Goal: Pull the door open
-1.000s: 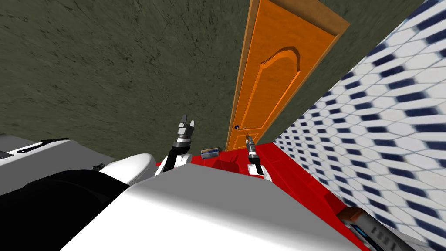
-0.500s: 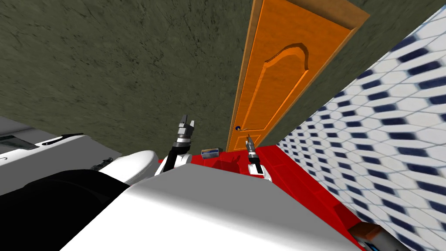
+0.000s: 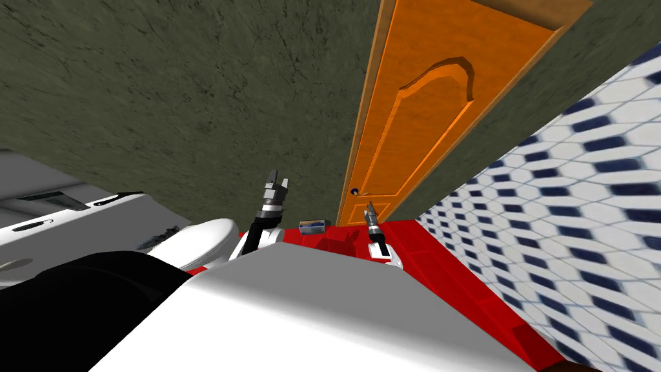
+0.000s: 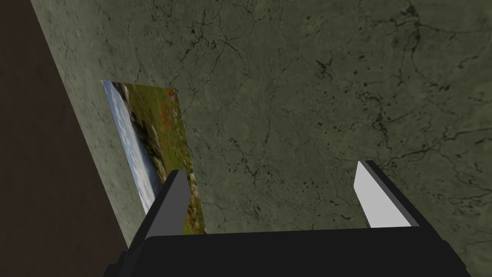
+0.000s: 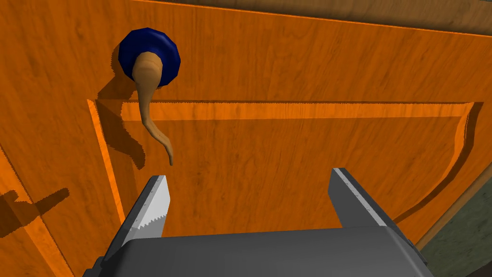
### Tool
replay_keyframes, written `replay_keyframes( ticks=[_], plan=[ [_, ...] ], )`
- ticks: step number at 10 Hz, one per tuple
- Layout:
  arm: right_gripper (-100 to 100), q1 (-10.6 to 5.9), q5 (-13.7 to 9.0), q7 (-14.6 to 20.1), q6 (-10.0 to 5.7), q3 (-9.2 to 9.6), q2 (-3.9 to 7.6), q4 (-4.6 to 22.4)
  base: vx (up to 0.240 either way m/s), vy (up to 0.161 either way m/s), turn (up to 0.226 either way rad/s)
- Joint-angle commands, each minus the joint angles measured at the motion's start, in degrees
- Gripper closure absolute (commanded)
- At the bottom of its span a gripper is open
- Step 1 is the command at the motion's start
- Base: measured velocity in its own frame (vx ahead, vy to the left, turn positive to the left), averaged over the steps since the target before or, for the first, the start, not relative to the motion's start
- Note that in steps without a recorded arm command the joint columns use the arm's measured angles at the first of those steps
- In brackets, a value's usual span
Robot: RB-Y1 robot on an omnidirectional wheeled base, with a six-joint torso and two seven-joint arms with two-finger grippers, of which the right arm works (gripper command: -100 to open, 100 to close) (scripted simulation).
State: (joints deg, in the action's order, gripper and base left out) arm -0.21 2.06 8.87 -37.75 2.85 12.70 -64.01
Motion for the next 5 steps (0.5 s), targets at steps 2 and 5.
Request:
replay_keyframes(
  ticks=[2, 5],
  plan=[
    [-100, -1.58, -0.19, 0.59, -0.24, -0.07, 0.73, 3.69, 0.032, -0.074, 0.126],
    [-100, -3.54, -0.4, 1.21, -0.69, -0.15, 1.51, 8.09, 0.025, -0.048, 0.095]
  ],
)
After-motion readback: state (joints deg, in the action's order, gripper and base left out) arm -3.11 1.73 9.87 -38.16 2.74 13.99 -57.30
